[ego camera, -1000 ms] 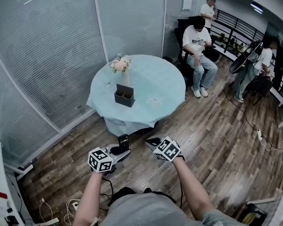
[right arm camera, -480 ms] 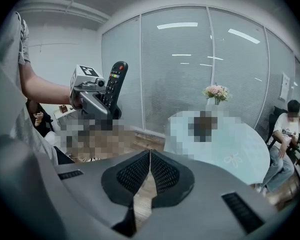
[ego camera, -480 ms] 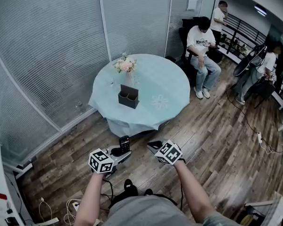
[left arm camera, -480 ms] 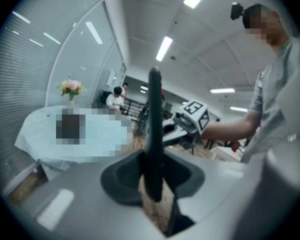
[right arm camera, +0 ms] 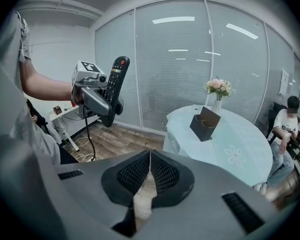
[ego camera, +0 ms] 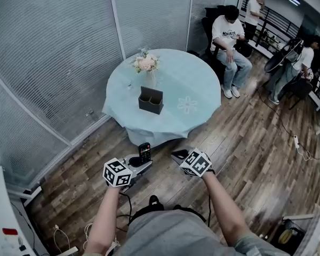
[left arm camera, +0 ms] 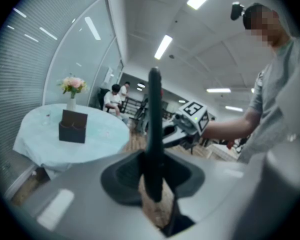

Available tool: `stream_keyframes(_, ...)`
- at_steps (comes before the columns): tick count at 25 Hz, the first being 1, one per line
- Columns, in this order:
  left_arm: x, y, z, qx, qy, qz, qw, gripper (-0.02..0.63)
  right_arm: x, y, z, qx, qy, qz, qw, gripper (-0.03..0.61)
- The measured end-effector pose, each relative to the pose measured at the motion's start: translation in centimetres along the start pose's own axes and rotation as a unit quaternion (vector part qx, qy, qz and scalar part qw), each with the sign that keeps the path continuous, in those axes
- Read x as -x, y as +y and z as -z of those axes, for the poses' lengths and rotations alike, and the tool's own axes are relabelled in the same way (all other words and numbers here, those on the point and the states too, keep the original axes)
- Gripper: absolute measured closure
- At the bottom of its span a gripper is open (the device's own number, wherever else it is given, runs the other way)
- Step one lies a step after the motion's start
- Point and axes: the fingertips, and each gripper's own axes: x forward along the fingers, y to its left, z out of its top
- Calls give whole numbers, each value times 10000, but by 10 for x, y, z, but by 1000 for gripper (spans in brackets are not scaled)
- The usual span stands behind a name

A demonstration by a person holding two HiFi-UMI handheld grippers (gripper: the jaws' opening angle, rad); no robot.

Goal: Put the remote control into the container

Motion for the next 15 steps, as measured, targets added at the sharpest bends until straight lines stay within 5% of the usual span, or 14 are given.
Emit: stream_keyframes(15,16,64,15,13,265,428,9987,523,-57,-13,-11,-396,245,227,9987,560)
